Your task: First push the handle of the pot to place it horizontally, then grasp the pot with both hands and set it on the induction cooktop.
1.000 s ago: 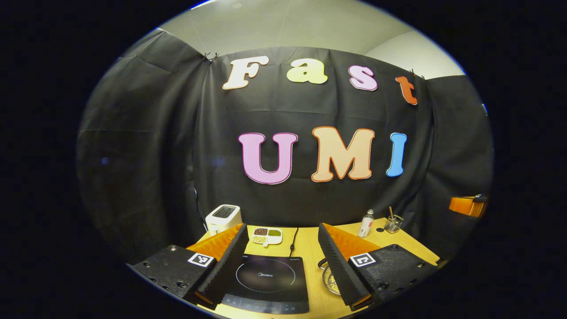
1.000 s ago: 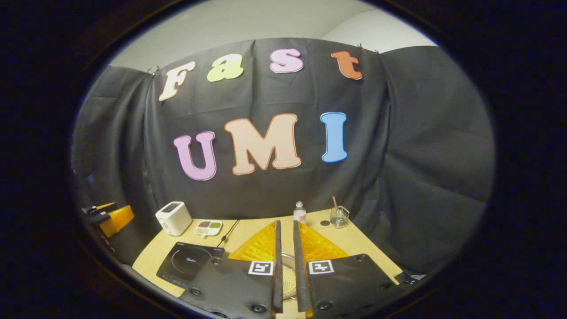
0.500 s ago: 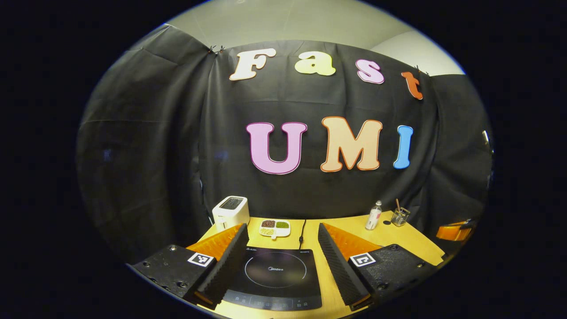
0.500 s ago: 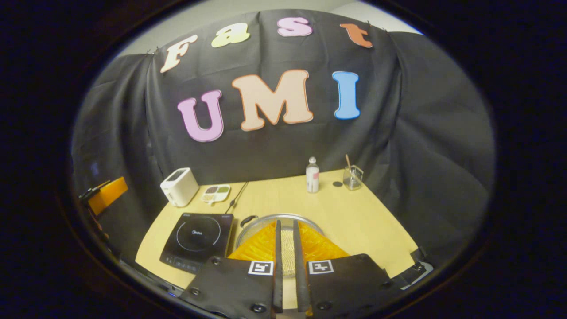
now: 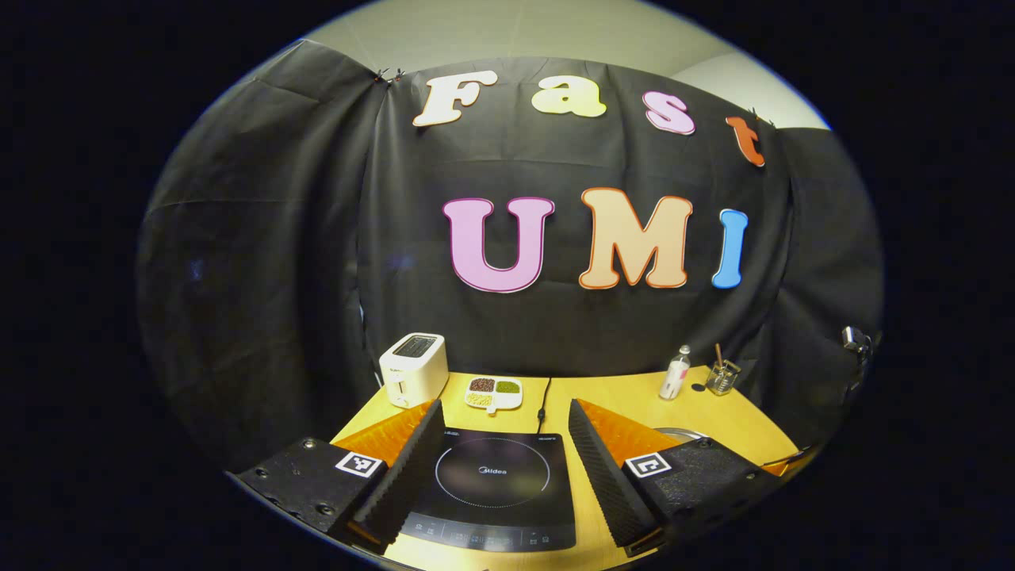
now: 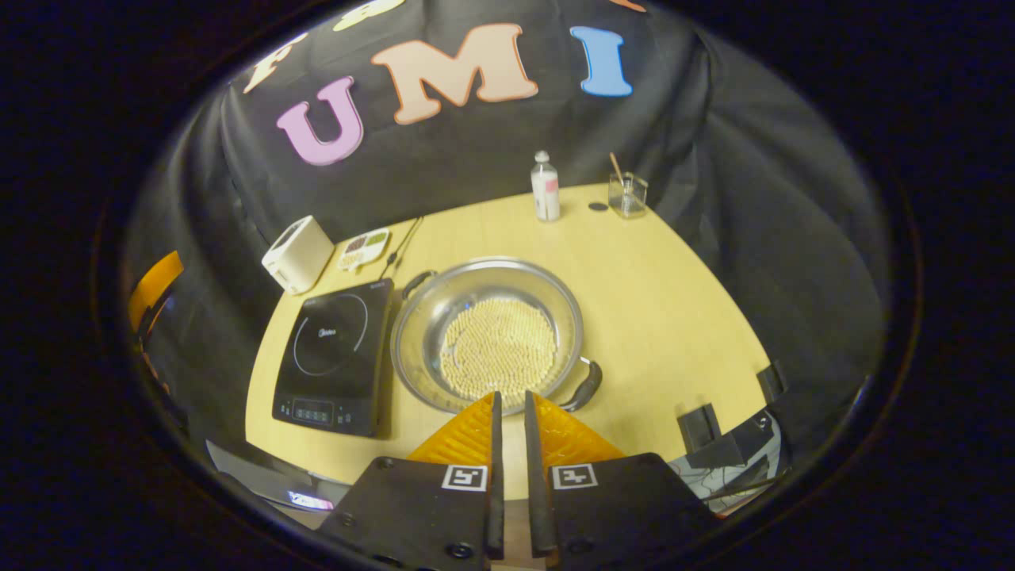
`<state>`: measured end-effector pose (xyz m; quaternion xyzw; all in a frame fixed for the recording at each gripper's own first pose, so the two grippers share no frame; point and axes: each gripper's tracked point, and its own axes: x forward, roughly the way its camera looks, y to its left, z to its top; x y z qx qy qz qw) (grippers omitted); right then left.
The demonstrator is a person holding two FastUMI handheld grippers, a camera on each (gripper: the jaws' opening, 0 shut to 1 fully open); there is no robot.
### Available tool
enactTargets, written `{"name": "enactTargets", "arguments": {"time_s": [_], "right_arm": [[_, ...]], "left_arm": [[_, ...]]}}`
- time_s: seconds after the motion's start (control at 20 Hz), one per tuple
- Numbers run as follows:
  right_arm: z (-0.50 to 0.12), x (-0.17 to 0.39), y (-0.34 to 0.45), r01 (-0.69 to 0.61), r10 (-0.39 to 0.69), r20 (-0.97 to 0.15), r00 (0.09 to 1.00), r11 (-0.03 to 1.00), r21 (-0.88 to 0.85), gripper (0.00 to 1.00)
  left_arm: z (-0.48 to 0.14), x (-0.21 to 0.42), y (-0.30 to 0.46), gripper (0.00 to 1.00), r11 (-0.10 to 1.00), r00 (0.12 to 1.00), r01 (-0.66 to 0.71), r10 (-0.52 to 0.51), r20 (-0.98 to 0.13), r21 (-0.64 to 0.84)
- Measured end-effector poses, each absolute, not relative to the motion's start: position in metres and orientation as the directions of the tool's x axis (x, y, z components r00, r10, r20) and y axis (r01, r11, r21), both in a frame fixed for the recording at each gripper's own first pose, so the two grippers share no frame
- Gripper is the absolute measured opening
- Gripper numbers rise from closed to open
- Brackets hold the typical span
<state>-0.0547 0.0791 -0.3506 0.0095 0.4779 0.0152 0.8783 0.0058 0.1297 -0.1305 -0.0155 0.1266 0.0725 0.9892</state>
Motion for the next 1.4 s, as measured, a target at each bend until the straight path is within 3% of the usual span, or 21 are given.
{"name": "enactTargets", "arguments": {"time_s": [0.05, 0.1, 0.3, 0.35, 0.4, 0.55, 0.7, 1.0, 1.05, 1.4], "right_arm": [[-0.36, -0.057, 0.075, -0.021, 0.046, -0.862, 0.504, 0.999, 0.042, 0.1], [-0.369, -0.06, 0.071, -0.024, 0.056, -0.883, 0.467, 0.998, 0.051, 0.15], [-0.404, -0.066, 0.06, -0.035, 0.096, -0.948, 0.305, 0.995, 0.089, 0.15], [-0.412, -0.066, 0.061, -0.029, 0.114, -0.959, 0.261, 0.993, 0.11, 0.09], [-0.42, -0.067, 0.06, -0.018, 0.13, -0.967, 0.221, 0.991, 0.13, 0.15], [-0.44, -0.068, 0.058, -0.011, 0.159, -0.982, 0.107, 0.987, 0.158, 0.15], [-0.457, -0.068, 0.055, -0.003, 0.17, -0.985, 0.036, 0.985, 0.17, 0.15], [-0.476, -0.056, 0.041, 0.022, 0.164, -0.986, -0.018, 0.986, 0.163, 0.15], [-0.477, -0.056, 0.04, 0.024, 0.168, -0.985, -0.03, 0.986, 0.167, 0.15], [-0.484, -0.034, 0.024, 0.087, 0.157, -0.988, -0.017, 0.984, 0.155, 0.14]], "left_arm": [[-0.134, 0.007, 0.128, 0.92, 0.987, 0.952, -0.159, 0.151, -0.265, -0.011], [-0.137, 0.009, 0.125, 0.96, 0.985, 0.947, -0.173, 0.161, -0.277, -0.017], [-0.152, 0.014, 0.113, 0.96, 0.973, 0.925, -0.225, 0.201, -0.322, -0.041], [-0.157, 0.014, 0.111, 0.92, 0.97, 0.918, -0.239, 0.213, -0.335, -0.037], [-0.161, 0.015, 0.11, 0.96, 0.967, 0.91, -0.253, 0.227, -0.347, -0.031], [-0.17, 0.017, 0.108, 0.92, 0.957, 0.89, -0.291, 0.266, -0.371, -0.012], [-0.173, 0.021, 0.106, 0.96, 0.946, 0.877, -0.323, 0.298, -0.376, -0.003], [-0.182, 0.026, 0.101, 0.96, 0.93, 0.847, -0.366, 0.342, -0.407, 0.02], [-0.184, 0.028, 0.098, 0.99, 0.93, 0.844, -0.367, 0.342, -0.414, 0.019], [-0.193, 0.033, 0.087, 0.96, 0.929, 0.833, -0.371, 0.339, -0.437, 0.012]]}}
